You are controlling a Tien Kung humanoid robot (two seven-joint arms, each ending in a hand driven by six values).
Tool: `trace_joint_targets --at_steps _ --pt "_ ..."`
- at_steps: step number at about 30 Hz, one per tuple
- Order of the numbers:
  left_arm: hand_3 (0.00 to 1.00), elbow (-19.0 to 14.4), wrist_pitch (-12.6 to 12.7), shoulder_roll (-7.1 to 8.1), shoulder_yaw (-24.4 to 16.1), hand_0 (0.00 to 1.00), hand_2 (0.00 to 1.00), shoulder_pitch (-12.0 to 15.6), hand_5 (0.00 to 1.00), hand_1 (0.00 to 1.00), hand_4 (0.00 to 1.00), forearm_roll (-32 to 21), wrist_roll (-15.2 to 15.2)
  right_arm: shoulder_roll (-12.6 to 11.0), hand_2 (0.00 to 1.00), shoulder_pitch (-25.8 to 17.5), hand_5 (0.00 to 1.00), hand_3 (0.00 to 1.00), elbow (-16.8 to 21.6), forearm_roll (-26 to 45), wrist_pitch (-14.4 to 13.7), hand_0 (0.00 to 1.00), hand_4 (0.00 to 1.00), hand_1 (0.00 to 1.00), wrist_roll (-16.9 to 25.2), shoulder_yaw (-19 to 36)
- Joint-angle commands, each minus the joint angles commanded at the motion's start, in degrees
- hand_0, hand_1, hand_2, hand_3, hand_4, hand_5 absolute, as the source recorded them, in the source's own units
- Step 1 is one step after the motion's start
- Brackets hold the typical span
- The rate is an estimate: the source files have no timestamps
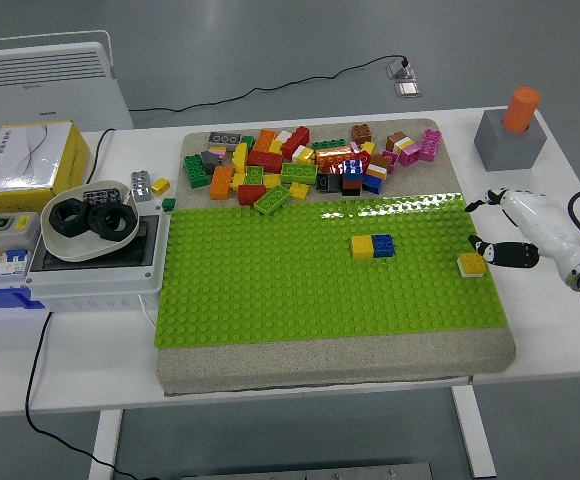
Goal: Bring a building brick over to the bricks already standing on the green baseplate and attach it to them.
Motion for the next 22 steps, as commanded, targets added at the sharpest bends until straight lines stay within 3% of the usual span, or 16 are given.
trace_joint_targets --at_steps 5,6,13,22 --pt "0.711 0.0 0.58 -0.27 -0.11 0.621 0.587 -0.01 0.998 0.45 0.998 0.09 0.36 -0.68 0.784 -0.72 0.195 0.675 -0.13 0.05 1.78 0.807 0.687 0.782 -0.52 0.81" --pt "0.71 0.0 0.81 -0.33 -0.25 0.618 0.586 -0.01 0.998 0.448 0.998 0.27 0.23 -1.04 0.794 -0.88 0.328 0.694 -0.09 0.07 2.46 0.816 0.853 0.793 -0.72 1.05" --pt "0.709 0.0 1.79 -0.5 -1.36 0.618 0.581 -0.02 0.998 0.439 0.998 1.55 -0.74 -2.33 0.797 -1.38 0.344 0.7 -0.48 1.55 3.98 0.818 0.869 0.792 -0.76 1.06" --pt "0.709 0.0 1.52 -0.38 -1.95 0.617 0.58 0.14 0.998 0.438 0.998 2.28 -0.42 -1.97 0.798 -1.88 0.325 0.689 -2.86 7.75 1.91 0.817 0.856 0.795 1.31 -1.51"
